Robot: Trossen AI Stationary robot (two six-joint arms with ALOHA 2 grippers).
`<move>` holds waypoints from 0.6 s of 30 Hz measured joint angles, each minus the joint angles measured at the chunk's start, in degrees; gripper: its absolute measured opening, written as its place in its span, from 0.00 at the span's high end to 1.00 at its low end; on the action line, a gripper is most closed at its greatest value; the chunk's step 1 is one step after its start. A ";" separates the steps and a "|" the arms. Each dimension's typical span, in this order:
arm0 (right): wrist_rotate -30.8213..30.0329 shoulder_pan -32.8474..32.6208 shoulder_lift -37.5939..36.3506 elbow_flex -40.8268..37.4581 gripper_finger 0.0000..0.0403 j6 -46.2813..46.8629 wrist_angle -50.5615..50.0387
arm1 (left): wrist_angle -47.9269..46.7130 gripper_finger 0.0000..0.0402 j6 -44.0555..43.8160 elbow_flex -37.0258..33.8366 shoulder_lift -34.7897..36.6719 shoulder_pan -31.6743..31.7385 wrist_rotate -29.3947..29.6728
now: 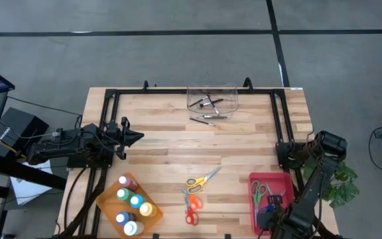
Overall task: Pick & Place Paint Supplies
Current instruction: Put the blue scissor into the red bin
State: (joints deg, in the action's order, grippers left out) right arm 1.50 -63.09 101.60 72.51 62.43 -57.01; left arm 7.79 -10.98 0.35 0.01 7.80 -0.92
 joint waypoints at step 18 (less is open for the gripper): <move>-0.02 2.87 -2.72 0.02 0.85 2.53 0.28 | 0.00 1.00 0.00 0.00 0.00 0.00 0.00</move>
State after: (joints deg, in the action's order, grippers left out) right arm 1.49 -60.22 98.89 72.53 64.96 -56.73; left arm 7.79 -10.98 0.35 0.01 7.80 -0.92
